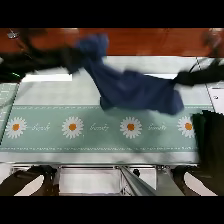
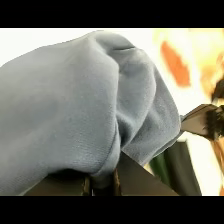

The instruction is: Fold the shirts.

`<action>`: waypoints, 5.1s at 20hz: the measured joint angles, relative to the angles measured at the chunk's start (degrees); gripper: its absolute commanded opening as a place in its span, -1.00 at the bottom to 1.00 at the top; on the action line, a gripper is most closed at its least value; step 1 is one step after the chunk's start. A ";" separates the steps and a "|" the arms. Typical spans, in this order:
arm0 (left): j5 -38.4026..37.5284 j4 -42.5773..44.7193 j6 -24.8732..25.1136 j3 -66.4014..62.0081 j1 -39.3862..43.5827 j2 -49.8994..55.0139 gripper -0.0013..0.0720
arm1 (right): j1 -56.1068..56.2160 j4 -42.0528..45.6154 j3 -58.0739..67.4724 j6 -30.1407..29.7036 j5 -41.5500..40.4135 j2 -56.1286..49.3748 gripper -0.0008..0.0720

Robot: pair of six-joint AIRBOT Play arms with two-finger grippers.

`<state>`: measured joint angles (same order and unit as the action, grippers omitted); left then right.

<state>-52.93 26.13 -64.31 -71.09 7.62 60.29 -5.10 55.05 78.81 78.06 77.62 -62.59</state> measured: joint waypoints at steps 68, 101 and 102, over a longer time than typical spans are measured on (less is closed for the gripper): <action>-5.84 13.68 0.76 38.36 -12.17 12.46 -0.87 | -0.55 0.42 -39.67 2.14 -7.87 -12.15 0.72; -5.99 11.32 -8.22 -29.64 -26.95 -20.96 -0.88 | 4.50 6.64 38.91 5.33 -4.55 12.92 -0.91; -5.97 13.55 -8.81 -31.52 -27.76 -22.75 -0.88 | 4.50 8.07 39.21 5.31 -4.07 15.13 -0.91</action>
<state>-58.89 39.68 -73.12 -102.61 -20.14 37.54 -0.60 63.11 118.02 83.37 73.56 -47.46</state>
